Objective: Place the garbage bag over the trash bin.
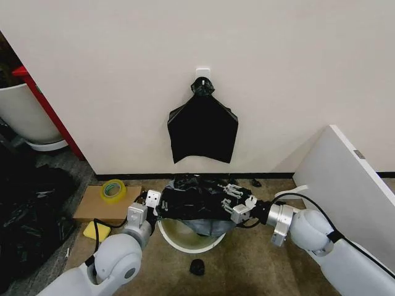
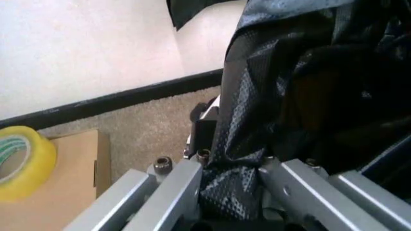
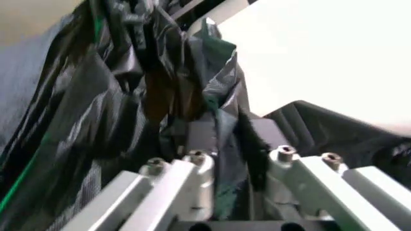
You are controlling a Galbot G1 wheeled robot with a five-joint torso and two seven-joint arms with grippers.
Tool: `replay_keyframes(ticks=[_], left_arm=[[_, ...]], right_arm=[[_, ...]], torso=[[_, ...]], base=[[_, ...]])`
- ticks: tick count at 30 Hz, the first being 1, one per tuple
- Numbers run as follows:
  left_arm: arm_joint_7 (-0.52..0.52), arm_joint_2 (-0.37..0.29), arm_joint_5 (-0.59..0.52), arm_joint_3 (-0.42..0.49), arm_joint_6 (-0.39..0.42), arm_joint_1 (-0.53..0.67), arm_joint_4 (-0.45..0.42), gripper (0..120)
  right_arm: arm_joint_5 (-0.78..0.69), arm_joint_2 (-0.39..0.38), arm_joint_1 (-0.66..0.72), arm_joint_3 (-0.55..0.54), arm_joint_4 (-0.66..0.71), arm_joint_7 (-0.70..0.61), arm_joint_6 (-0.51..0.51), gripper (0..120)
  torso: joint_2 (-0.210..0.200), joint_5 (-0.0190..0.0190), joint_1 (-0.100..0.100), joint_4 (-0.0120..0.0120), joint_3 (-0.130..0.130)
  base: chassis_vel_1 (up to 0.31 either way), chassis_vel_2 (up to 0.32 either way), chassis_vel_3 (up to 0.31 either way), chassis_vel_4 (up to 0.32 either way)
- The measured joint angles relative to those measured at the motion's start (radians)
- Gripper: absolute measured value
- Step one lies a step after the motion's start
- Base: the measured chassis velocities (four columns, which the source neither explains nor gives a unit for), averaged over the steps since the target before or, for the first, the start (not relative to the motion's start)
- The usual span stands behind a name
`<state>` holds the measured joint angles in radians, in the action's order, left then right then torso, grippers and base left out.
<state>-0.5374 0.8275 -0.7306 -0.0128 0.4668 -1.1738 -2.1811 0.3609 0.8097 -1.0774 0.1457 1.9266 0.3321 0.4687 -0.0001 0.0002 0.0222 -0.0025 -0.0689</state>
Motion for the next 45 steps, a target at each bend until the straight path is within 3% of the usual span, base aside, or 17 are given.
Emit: replay_keyframes(ticks=[2,6,11,12,19,27,32,33,35,39,41,43,45], left_arm=[[0.001,-0.005,0.011,0.007,-0.001,-0.002,-0.003,1],[0.013,-0.016,0.037,0.019,-0.013,-0.010,-0.007,1],[0.090,-0.046,0.169,0.032,-0.107,-0.032,0.001,1],[0.090,-0.046,0.169,0.032,-0.107,-0.032,0.001,1],[0.245,-0.101,0.403,0.023,-0.328,-0.042,0.067,1],[0.306,-0.103,0.428,-0.003,-0.429,-0.034,0.086,1],[0.317,-0.081,0.359,-0.056,-0.448,-0.017,0.095,1],[0.322,-0.077,0.315,-0.076,-0.456,-0.005,0.101,1],[0.323,-0.076,0.305,-0.079,-0.457,-0.002,0.102,1],[0.320,-0.059,0.196,-0.098,-0.460,0.024,0.103,1],[0.322,-0.051,0.169,-0.096,-0.453,0.025,0.102,1],[0.322,-0.049,0.162,-0.096,-0.450,0.025,0.102,1],[0.316,-0.039,0.132,-0.097,-0.440,0.026,0.099,1]], right_arm=[[-0.105,-0.006,0.008,-0.011,-0.004,0.022,-0.019,1],[-0.271,-0.015,0.026,-0.033,-0.007,0.041,-0.083,0],[-0.592,-0.024,0.067,-0.064,-0.023,0.022,-0.230,0],[-0.592,-0.024,0.067,-0.064,-0.023,0.022,-0.230,0],[-0.748,-0.027,0.079,-0.059,-0.076,-0.084,-0.365,0],[-0.782,-0.007,0.078,-0.059,-0.116,-0.156,-0.413,0],[-0.752,-0.001,0.076,-0.052,-0.198,-0.134,-0.354,0],[-0.746,0.002,0.076,-0.046,-0.260,-0.088,-0.282,0],[-0.743,0.003,0.076,-0.045,-0.272,-0.077,-0.267,0],[-0.610,0.036,0.083,-0.044,-0.401,-0.040,-0.054,0],[-0.514,0.056,0.083,-0.045,-0.436,-0.068,0.011,7],[-0.498,0.059,0.083,-0.045,-0.441,-0.076,0.019,10],[-0.465,0.071,0.072,-0.051,-0.445,-0.173,0.014,21]], torso=[[0.000,0.0001,0.000,0.0001,0.000],[0.000,0.0000,0.000,-0.0001,0.000],[0.000,0.0000,0.000,0.0003,0.000],[0.000,0.0000,0.000,0.0003,0.000],[0.000,0.0000,0.000,0.0000,0.000],[0.000,0.0000,0.000,0.0000,0.000],[0.000,-0.0002,0.000,0.0001,0.000],[0.000,0.0001,0.000,0.0000,0.000],[0.000,0.0001,0.000,0.0000,0.000],[0.000,-0.0001,0.000,-0.0001,0.000],[0.000,0.0004,0.000,-0.0002,0.000],[0.000,0.0003,0.000,0.0002,0.000],[0.000,0.0002,0.000,0.0003,0.000]], base=[[0.000,0.000,0.000,0.000],[0.000,0.000,0.000,0.000],[0.000,0.000,0.000,0.000],[0.000,0.000,0.000,0.000],[0.000,0.000,0.000,0.000],[0.000,0.000,0.000,0.000],[0.000,0.000,0.000,0.000],[0.000,0.000,0.000,0.000],[0.000,0.000,0.000,0.000],[0.000,0.000,0.000,0.000],[0.000,0.000,0.000,0.000],[0.000,0.000,0.000,0.000],[0.000,0.000,0.000,0.000]])
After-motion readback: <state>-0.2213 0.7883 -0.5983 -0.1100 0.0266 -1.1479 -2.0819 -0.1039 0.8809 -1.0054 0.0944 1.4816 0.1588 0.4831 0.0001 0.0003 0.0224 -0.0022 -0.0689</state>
